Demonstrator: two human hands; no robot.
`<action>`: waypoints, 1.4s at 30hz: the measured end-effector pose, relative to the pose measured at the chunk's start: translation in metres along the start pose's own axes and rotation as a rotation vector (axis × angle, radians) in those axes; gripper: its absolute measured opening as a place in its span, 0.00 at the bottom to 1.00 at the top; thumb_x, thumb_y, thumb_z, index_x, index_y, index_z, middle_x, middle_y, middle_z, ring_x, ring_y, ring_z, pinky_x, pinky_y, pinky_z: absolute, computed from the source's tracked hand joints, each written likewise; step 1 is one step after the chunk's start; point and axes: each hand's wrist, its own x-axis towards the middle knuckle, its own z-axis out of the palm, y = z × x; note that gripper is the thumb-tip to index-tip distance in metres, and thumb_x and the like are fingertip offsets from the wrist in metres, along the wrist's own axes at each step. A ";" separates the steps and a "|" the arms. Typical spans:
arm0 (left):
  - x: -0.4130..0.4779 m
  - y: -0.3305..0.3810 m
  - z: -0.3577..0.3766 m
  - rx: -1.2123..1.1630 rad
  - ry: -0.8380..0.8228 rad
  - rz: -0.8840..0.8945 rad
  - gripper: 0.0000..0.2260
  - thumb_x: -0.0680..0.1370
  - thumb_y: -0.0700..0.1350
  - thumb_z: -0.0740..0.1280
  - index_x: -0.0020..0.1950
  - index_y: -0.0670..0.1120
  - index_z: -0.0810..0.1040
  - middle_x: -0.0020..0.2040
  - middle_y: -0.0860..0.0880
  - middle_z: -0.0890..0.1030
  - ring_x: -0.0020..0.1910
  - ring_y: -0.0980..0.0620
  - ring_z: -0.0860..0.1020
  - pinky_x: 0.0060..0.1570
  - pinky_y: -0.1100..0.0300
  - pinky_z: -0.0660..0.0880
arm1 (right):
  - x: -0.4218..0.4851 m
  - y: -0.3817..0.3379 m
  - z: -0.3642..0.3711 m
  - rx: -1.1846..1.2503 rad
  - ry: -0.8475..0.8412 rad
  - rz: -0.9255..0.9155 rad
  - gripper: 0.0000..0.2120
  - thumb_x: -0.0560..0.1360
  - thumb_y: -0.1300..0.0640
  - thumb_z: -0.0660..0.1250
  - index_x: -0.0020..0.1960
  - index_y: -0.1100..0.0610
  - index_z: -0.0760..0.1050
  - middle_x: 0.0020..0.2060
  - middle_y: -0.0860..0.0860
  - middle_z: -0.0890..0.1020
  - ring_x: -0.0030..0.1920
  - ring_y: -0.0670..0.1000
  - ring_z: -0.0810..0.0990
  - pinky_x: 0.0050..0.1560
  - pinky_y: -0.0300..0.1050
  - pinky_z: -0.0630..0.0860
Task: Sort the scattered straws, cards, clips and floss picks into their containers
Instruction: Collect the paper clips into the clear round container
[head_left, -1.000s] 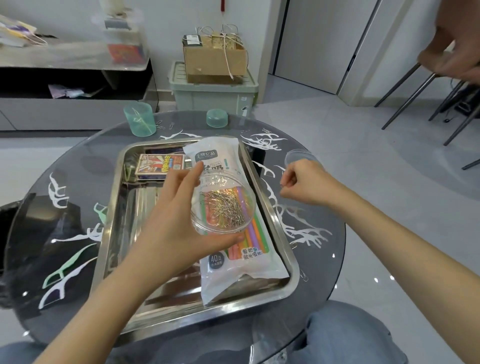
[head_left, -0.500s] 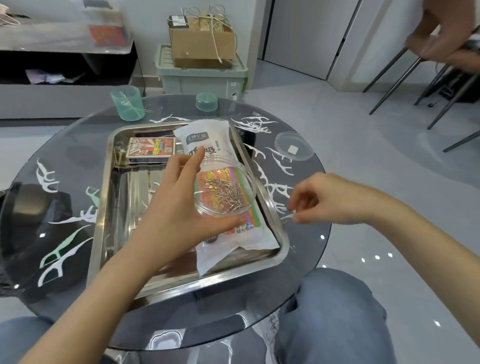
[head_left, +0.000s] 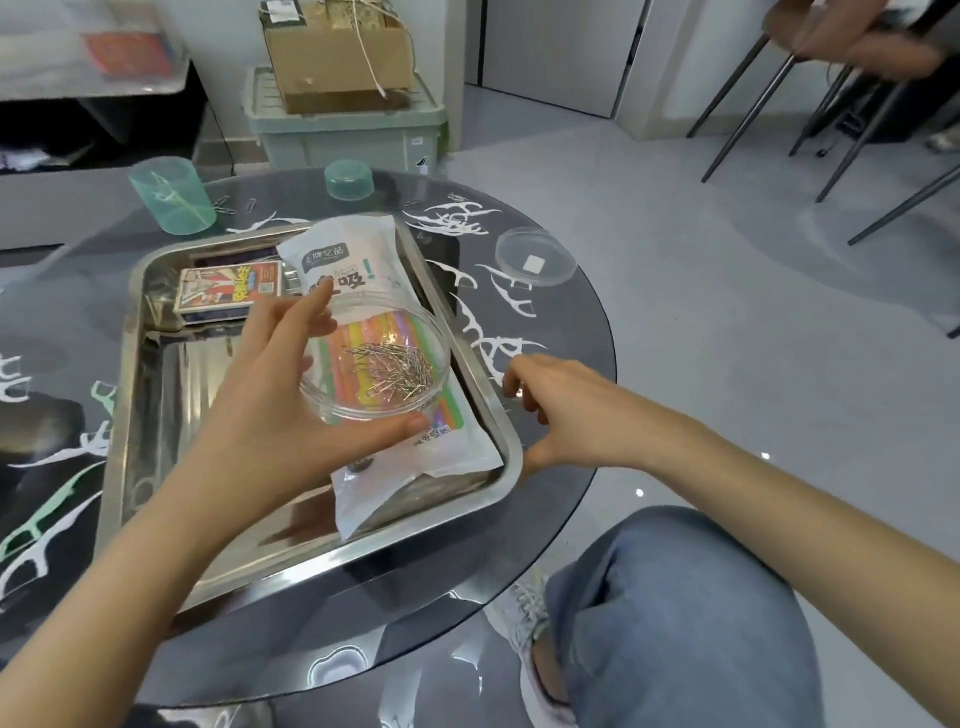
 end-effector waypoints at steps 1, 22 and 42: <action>0.000 -0.001 0.000 -0.008 0.002 0.000 0.54 0.54 0.66 0.73 0.76 0.50 0.58 0.62 0.59 0.65 0.60 0.67 0.69 0.60 0.66 0.66 | 0.001 0.000 0.001 0.020 0.018 -0.018 0.32 0.62 0.44 0.78 0.57 0.55 0.68 0.48 0.48 0.71 0.45 0.48 0.71 0.45 0.42 0.72; -0.007 0.006 0.008 -0.110 -0.022 0.004 0.54 0.53 0.66 0.74 0.76 0.52 0.59 0.63 0.57 0.66 0.62 0.64 0.70 0.61 0.62 0.68 | 0.017 -0.007 -0.001 -0.064 0.090 0.032 0.02 0.69 0.63 0.64 0.40 0.59 0.76 0.30 0.46 0.74 0.36 0.50 0.72 0.39 0.42 0.71; -0.009 0.000 0.013 -0.015 -0.027 0.028 0.56 0.54 0.75 0.68 0.77 0.52 0.56 0.61 0.60 0.62 0.62 0.62 0.68 0.61 0.67 0.64 | -0.011 -0.033 -0.059 0.305 0.226 -0.026 0.08 0.70 0.57 0.74 0.49 0.50 0.82 0.38 0.41 0.83 0.40 0.38 0.81 0.44 0.30 0.74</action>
